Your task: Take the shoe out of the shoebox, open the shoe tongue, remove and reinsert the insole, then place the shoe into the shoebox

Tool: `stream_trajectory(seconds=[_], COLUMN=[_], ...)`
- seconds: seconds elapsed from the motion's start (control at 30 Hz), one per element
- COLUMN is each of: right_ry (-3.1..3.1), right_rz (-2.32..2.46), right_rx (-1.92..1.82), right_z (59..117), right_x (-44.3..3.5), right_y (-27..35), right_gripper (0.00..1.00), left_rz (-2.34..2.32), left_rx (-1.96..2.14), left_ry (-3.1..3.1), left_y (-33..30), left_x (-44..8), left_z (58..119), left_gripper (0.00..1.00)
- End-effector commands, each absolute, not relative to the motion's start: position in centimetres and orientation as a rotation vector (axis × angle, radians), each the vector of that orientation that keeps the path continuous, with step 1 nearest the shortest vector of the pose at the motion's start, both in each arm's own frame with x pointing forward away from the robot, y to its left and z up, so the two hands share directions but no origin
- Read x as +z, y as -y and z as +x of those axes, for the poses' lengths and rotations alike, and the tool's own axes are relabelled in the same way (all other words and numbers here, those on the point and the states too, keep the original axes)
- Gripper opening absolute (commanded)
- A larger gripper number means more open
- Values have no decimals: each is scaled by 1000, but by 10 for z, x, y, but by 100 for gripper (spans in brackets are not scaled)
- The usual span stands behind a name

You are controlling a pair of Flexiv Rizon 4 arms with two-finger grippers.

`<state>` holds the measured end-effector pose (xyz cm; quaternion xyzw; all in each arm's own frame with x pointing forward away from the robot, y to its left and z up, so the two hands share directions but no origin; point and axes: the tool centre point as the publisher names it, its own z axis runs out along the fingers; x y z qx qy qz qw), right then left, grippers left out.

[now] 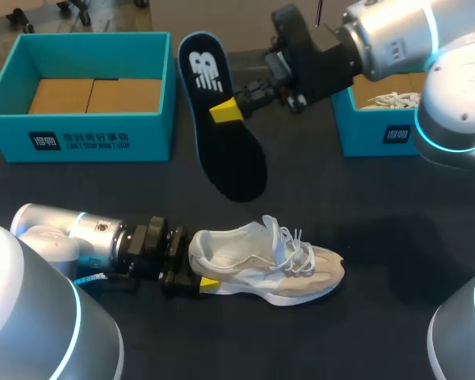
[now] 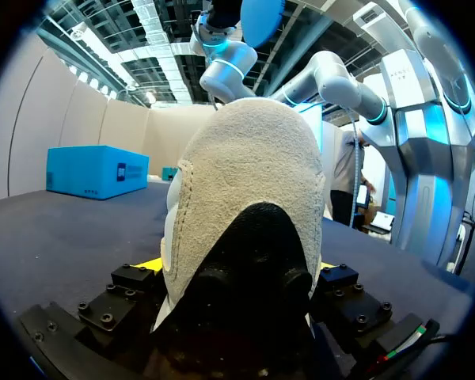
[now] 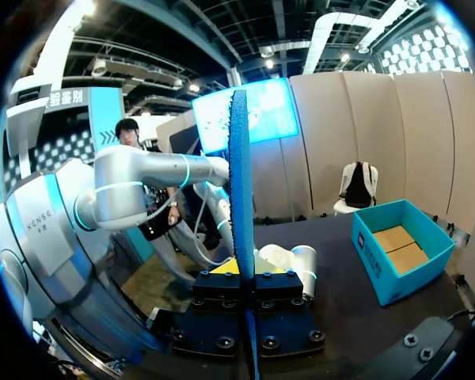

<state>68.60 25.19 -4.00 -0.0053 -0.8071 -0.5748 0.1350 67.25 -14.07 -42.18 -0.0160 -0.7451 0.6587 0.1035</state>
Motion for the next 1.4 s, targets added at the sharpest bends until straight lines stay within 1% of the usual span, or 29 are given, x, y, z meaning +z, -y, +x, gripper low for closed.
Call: stream_trajectory(seconds=[0.03,0.1,0.5,0.73,1.03,1.4], right_ry=[2321,2304,2304,2354,2362,2355], right_rz=[-28,-2,-2,-81,-125,-134], right_rx=[-1731,-1755,-1755,-1767,-1785,-1797], right_z=[658,654,654,630,612,611], right_x=[-16,-7,-7,13,23,22], right_y=[-206,-198,-198,-174,-149,-148], right_gripper=[0,0,0,0,0,0], left_rz=[-43,-43,-43,-43,-43,-43], left_rx=[1946,1946,1946,1946,1946,1946], left_ry=[2200,2200,2200,2200,2200,2200], left_y=[139,139,139,139,139,139], left_x=[-426,-426,-426,-426,-426,-426], left_z=[673,673,673,673,673,673], left_gripper=[0,0,0,0,0,0])
